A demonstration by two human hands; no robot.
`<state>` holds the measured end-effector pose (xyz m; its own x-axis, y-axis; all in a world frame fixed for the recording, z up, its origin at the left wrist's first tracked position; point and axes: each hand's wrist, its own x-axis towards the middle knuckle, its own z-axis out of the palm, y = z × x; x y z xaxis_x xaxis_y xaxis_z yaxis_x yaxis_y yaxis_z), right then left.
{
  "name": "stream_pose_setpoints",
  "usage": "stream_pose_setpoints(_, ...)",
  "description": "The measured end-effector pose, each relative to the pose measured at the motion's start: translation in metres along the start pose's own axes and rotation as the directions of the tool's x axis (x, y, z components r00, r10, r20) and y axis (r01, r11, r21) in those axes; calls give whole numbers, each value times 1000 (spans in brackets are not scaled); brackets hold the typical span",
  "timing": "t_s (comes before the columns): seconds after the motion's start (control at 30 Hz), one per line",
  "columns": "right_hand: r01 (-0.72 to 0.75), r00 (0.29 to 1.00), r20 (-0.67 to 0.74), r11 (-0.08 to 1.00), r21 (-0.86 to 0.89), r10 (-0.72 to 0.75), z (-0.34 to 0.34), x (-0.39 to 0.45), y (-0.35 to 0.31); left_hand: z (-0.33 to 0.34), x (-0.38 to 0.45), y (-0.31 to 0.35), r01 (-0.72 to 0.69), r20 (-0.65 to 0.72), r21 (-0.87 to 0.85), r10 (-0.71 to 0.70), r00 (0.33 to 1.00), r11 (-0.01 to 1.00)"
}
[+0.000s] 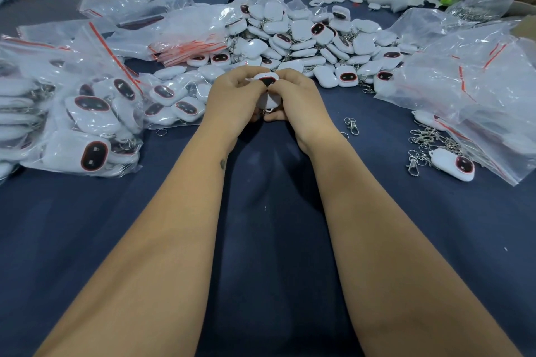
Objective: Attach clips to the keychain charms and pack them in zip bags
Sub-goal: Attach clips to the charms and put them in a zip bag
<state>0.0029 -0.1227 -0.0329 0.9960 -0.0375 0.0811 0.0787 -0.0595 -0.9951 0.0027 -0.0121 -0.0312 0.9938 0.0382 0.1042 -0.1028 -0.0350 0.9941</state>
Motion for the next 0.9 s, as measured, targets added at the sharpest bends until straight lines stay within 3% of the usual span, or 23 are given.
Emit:
stream_pose_setpoints(0.4, -15, 1000, -1, 1000, 11, 15, 2, 2, 1, 1, -2, 0, -81, -79, 100, 89, 993, 992)
stream_pose_setpoints(0.5, -7, 1000, -25, 999, 45, 8, 3, 2, 1, 4, -5, -1, -154, -134, 204, 183, 974, 967)
stream_pose_setpoints(0.6, -16, 994, -111, 996, 86, 26, 2, 3, 1, 3, -5, -2, -271, -192, 465, 395, 898, 843)
stream_pose_setpoints(0.67, -39, 984, -168, 987, 159, 66, 0, 5, 2, -2, -1, -5, -271, -146, 649, 466, 873, 711)
stream_pose_setpoints(0.8, -35, 974, -206, 956, 292, 99, -2, 6, 2, -3, 2, -11, -158, -22, 840, 324, 946, 520)
stream_pose_setpoints(0.9, -19, 969, -228, 942, 336, 100, -3, 7, 2, -2, 2, -12, -143, -1, 869, 290, 957, 473)
